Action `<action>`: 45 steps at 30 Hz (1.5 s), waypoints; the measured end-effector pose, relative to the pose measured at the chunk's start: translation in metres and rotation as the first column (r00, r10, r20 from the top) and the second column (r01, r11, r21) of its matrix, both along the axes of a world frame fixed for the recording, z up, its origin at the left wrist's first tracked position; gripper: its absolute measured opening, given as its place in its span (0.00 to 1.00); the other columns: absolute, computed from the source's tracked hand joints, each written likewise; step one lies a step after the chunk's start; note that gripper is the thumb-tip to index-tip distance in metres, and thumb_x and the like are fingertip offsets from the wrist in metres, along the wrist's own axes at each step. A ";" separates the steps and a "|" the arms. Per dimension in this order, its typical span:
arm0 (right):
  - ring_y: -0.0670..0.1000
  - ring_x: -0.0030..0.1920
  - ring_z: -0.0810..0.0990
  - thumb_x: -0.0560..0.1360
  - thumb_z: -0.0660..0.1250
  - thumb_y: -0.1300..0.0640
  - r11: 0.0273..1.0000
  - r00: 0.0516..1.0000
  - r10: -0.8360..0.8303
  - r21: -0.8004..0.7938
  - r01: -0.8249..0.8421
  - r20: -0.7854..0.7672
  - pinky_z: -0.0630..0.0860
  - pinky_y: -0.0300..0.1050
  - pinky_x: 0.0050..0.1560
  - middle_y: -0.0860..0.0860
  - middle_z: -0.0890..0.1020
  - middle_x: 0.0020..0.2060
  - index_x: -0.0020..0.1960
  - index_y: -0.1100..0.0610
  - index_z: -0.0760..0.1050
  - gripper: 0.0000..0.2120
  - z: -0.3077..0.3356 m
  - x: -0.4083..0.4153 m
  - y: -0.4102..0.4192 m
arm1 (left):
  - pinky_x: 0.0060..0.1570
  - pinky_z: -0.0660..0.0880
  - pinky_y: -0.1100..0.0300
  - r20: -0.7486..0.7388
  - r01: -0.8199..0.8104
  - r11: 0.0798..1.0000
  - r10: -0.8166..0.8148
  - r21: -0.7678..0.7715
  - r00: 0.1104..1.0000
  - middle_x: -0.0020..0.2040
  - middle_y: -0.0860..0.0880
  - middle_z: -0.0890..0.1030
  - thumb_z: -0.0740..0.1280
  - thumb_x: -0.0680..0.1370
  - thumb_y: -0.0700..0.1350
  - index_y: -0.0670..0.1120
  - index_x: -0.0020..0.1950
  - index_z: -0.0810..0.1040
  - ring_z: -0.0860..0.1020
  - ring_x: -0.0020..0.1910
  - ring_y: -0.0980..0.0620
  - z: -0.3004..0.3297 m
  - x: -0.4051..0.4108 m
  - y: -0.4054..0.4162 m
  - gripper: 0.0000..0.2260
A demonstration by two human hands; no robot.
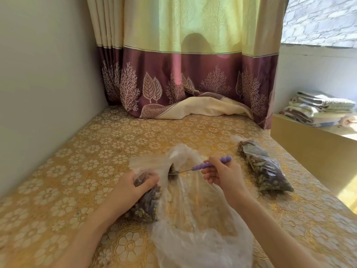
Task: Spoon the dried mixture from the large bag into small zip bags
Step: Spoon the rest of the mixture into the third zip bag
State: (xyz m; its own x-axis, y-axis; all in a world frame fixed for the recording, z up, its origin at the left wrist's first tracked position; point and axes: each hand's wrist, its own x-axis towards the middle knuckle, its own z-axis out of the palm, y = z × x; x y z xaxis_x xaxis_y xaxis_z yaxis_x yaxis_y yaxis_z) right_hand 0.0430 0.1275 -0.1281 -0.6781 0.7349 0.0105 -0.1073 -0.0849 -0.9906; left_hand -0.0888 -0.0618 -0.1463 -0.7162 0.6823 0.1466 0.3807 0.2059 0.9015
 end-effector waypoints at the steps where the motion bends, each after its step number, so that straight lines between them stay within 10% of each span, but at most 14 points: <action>1: 0.47 0.26 0.77 0.79 0.60 0.64 1.000 1.000 -0.010 -0.014 0.010 -0.003 0.73 0.36 0.25 0.61 0.85 0.36 0.42 0.69 0.78 0.13 -0.001 -0.001 0.001 | 0.51 0.76 0.53 -0.007 0.001 1.000 -0.001 -0.016 1.000 0.44 0.47 0.83 0.68 0.70 0.55 0.52 0.49 0.80 0.81 0.45 0.52 0.000 -0.001 0.000 0.11; 13: 0.48 0.29 0.80 0.80 0.61 0.64 0.995 0.997 -0.052 -0.083 0.048 -0.052 0.79 0.37 0.33 0.59 0.85 0.37 0.38 0.65 0.78 0.14 -0.008 -0.008 0.002 | 0.53 0.76 0.45 0.032 -0.037 0.994 0.041 -0.107 0.999 0.47 0.43 0.83 0.65 0.63 0.65 0.41 0.52 0.78 0.81 0.46 0.47 -0.001 -0.002 0.000 0.31; 22: 0.50 0.33 0.82 0.78 0.62 0.68 0.916 0.992 0.053 -0.391 -0.094 -0.114 0.81 0.38 0.37 0.60 0.85 0.36 0.45 0.68 0.76 0.06 -0.009 -0.007 0.014 | 0.50 0.77 0.56 0.023 -0.009 0.996 0.011 -0.089 1.000 0.44 0.47 0.84 0.66 0.65 0.62 0.47 0.50 0.80 0.82 0.45 0.51 -0.001 -0.002 0.000 0.23; 29: 0.51 0.38 0.79 0.76 0.61 0.70 0.820 0.988 0.099 -0.553 -0.150 -0.121 0.80 0.38 0.35 0.61 0.84 0.35 0.55 0.68 0.74 0.08 -0.009 -0.010 0.016 | 0.54 0.75 0.45 0.022 -0.016 0.994 0.018 -0.108 1.000 0.46 0.42 0.83 0.65 0.64 0.64 0.39 0.50 0.78 0.82 0.45 0.46 0.000 -0.001 -0.001 0.30; 45: 0.48 0.27 0.77 0.74 0.62 0.68 0.847 0.996 0.085 -0.526 -0.077 -0.009 0.74 0.36 0.26 0.58 0.80 0.30 0.46 0.68 0.77 0.06 -0.003 0.013 0.024 | 0.52 0.77 0.49 0.043 -0.003 0.996 0.007 -0.094 0.999 0.45 0.42 0.83 0.66 0.66 0.61 0.48 0.47 0.81 0.82 0.43 0.48 -0.001 0.000 -0.003 0.20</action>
State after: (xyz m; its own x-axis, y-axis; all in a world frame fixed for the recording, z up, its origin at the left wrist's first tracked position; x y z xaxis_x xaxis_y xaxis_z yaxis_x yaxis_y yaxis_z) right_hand 0.0557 0.1517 -0.1310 -0.7325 0.5707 -0.3712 -0.0642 -0.6007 -0.7969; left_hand -0.0891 -0.0643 -0.1469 -0.7239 0.6880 0.0510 0.3408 0.2923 0.8935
